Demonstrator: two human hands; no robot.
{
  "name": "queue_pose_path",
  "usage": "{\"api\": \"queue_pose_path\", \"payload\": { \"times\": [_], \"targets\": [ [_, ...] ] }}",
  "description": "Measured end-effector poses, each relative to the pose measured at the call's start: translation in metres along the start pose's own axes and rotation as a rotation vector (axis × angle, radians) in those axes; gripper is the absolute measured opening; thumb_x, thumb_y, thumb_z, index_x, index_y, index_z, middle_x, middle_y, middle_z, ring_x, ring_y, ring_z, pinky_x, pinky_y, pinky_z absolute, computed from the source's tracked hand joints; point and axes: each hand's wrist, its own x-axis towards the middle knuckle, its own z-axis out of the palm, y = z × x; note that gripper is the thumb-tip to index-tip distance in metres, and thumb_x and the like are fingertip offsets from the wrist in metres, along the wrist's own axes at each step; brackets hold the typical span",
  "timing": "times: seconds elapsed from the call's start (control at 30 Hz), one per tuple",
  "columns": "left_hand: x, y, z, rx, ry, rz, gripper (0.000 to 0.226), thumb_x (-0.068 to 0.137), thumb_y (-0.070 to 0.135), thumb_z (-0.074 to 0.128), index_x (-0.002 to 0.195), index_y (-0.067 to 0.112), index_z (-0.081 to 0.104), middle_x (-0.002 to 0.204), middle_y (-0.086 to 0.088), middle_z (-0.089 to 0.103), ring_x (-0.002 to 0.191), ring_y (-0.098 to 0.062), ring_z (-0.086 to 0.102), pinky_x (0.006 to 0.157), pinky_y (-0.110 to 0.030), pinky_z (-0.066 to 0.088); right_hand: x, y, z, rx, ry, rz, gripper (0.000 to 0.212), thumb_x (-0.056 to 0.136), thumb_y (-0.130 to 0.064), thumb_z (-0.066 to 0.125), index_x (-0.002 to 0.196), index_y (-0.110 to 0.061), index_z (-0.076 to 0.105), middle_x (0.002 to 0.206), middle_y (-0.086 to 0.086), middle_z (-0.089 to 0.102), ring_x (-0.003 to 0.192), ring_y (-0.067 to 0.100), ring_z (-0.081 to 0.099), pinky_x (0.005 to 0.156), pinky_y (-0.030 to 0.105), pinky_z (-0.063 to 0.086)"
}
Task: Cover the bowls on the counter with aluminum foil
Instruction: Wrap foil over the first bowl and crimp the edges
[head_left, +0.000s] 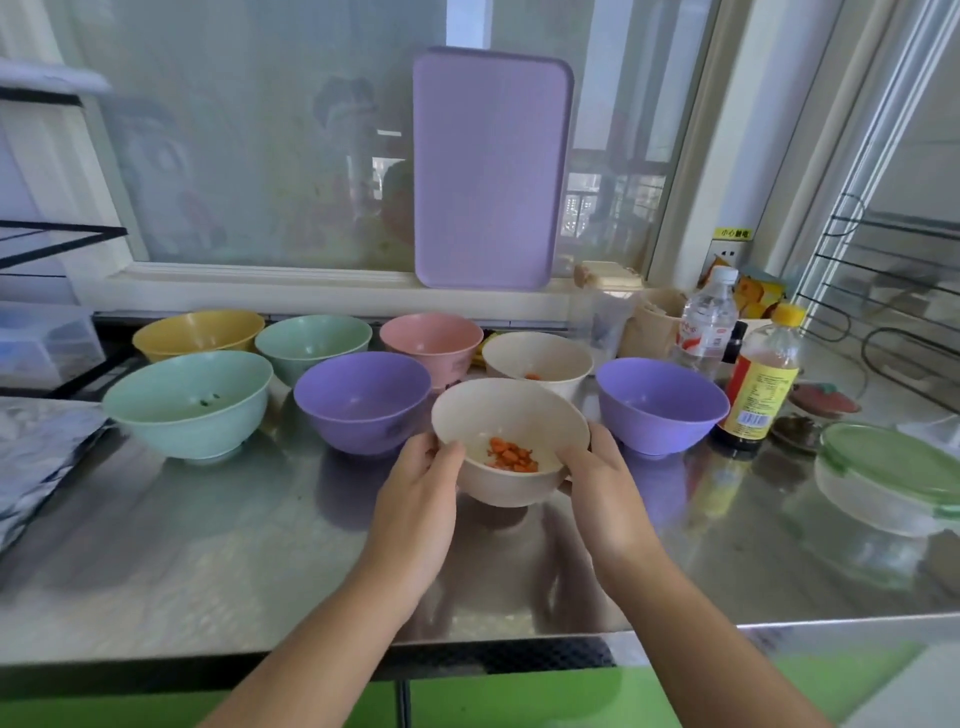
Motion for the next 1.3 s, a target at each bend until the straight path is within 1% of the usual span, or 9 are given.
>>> {"api": "queue_pose_path", "payload": {
  "times": [0.3, 0.5, 0.57, 0.63, 0.73, 0.97, 1.07, 1.17, 1.3],
  "targets": [
    [-0.037, -0.012, -0.023, 0.014, -0.038, -0.035, 0.050, 0.072, 0.068, 0.055, 0.110, 0.037, 0.069, 0.111, 0.017, 0.073, 0.116, -0.013, 0.065, 0.109, -0.049, 0.049, -0.045, 0.017, -0.003, -0.002, -0.036, 0.001, 0.043, 0.076, -0.049, 0.063, 0.118, -0.046, 0.065, 0.120, -0.013, 0.076, 0.121, 0.018, 0.068, 0.110, 0.053, 0.050],
    [-0.045, -0.007, -0.040, 0.059, -0.043, -0.043, 0.060, 0.072, 0.076, 0.051, 0.112, 0.035, 0.069, 0.111, 0.014, 0.073, 0.115, -0.011, 0.066, 0.108, -0.047, 0.050, -0.062, -0.008, -0.005, -0.108, 0.081, -0.018, 0.044, 0.081, -0.047, 0.062, 0.113, -0.017, 0.063, 0.107, -0.002, 0.070, 0.108, 0.023, 0.061, 0.096, 0.040, 0.048],
    [-0.049, -0.004, -0.050, 0.072, -0.032, -0.029, 0.056, 0.075, 0.072, 0.051, 0.114, 0.036, 0.068, 0.112, 0.014, 0.072, 0.113, -0.011, 0.067, 0.107, -0.048, 0.051, -0.071, -0.018, -0.004, -0.187, 0.158, -0.103, 0.045, 0.093, -0.038, 0.063, 0.128, -0.011, 0.057, 0.125, 0.007, 0.064, 0.113, 0.027, 0.054, 0.093, 0.037, 0.041],
    [-0.056, 0.001, -0.062, 0.100, -0.024, -0.014, 0.047, 0.081, 0.064, 0.050, 0.115, 0.037, 0.067, 0.111, 0.013, 0.072, 0.107, -0.010, 0.069, 0.104, -0.048, 0.053, -0.084, -0.031, 0.005, -0.299, 0.189, -0.259, 0.066, 0.094, -0.040, 0.058, 0.153, -0.015, 0.044, 0.152, 0.002, 0.052, 0.132, 0.014, 0.047, 0.109, 0.034, 0.037],
    [-0.060, 0.005, -0.089, 0.152, 0.034, 0.039, 0.039, 0.082, 0.062, 0.050, 0.107, 0.038, 0.069, 0.106, 0.014, 0.074, 0.106, -0.011, 0.069, 0.101, -0.048, 0.054, -0.103, -0.048, 0.038, -0.382, 0.145, -0.491, 0.074, 0.088, -0.038, 0.053, 0.158, -0.020, 0.040, 0.156, -0.007, 0.046, 0.133, 0.000, 0.040, 0.110, 0.026, 0.032],
    [-0.060, 0.014, -0.200, 0.385, 0.258, 0.078, 0.011, 0.097, 0.027, 0.064, 0.107, 0.033, 0.067, 0.101, 0.018, 0.071, 0.096, 0.001, 0.065, 0.081, -0.017, 0.049, -0.112, -0.047, 0.173, -0.473, -0.211, -0.552, 0.040, 0.096, -0.015, 0.060, 0.135, -0.018, 0.063, 0.123, -0.006, 0.068, 0.112, 0.010, 0.062, 0.099, 0.029, 0.047],
    [-0.061, 0.017, -0.268, 0.540, 0.377, 0.092, 0.013, 0.096, 0.023, 0.067, 0.104, 0.033, 0.066, 0.101, 0.017, 0.069, 0.095, -0.003, 0.066, 0.081, -0.024, 0.053, -0.117, -0.038, 0.250, -0.588, -0.434, -0.579, 0.035, 0.095, -0.013, 0.062, 0.129, -0.016, 0.068, 0.128, -0.003, 0.072, 0.119, 0.015, 0.064, 0.105, 0.028, 0.048],
    [-0.061, 0.019, -0.334, 0.656, 0.462, 0.030, 0.032, 0.090, 0.000, 0.061, 0.105, 0.027, 0.066, 0.110, 0.010, 0.068, 0.103, -0.012, 0.064, 0.084, -0.025, 0.048, -0.124, -0.036, 0.325, -0.663, -0.602, -0.688, 0.028, 0.098, -0.014, 0.059, 0.122, -0.014, 0.071, 0.122, 0.001, 0.073, 0.114, 0.020, 0.065, 0.091, 0.021, 0.044],
    [-0.055, 0.010, -0.403, 0.894, 0.470, -0.088, 0.057, 0.081, -0.012, 0.055, 0.125, 0.023, 0.065, 0.138, 0.001, 0.062, 0.128, -0.019, 0.058, 0.099, -0.028, 0.044, -0.122, -0.032, 0.406, -0.706, -0.756, -0.755, 0.032, 0.104, -0.032, 0.059, 0.129, -0.014, 0.068, 0.131, 0.006, 0.070, 0.122, 0.025, 0.062, 0.104, 0.038, 0.048]
  ]
}}
